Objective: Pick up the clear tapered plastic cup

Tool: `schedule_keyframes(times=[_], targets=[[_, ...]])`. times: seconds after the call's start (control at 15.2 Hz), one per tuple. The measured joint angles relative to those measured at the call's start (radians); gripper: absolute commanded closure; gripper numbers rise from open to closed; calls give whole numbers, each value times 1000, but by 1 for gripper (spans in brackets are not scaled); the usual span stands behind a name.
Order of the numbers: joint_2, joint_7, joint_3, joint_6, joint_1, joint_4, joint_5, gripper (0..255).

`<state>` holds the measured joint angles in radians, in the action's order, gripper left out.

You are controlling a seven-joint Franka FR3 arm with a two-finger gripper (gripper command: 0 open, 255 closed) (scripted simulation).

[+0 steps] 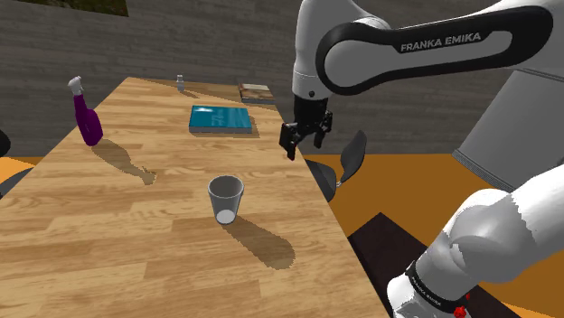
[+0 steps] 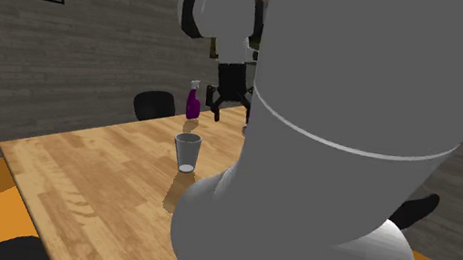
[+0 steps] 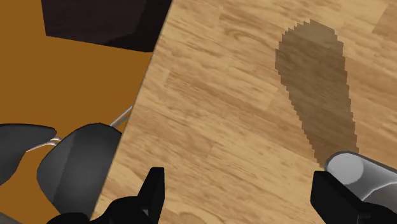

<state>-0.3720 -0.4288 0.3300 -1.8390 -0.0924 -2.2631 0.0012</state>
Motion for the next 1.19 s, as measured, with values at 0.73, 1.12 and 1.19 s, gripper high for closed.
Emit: schedule_keyframes(times=[0.73, 1.12, 1.19], targets=[[409, -285, 156, -79, -49, 258, -129, 0], [665, -422, 176, -47, -130, 486, -247, 0], [701, -442, 176, -45, -147, 516, -262, 0]])
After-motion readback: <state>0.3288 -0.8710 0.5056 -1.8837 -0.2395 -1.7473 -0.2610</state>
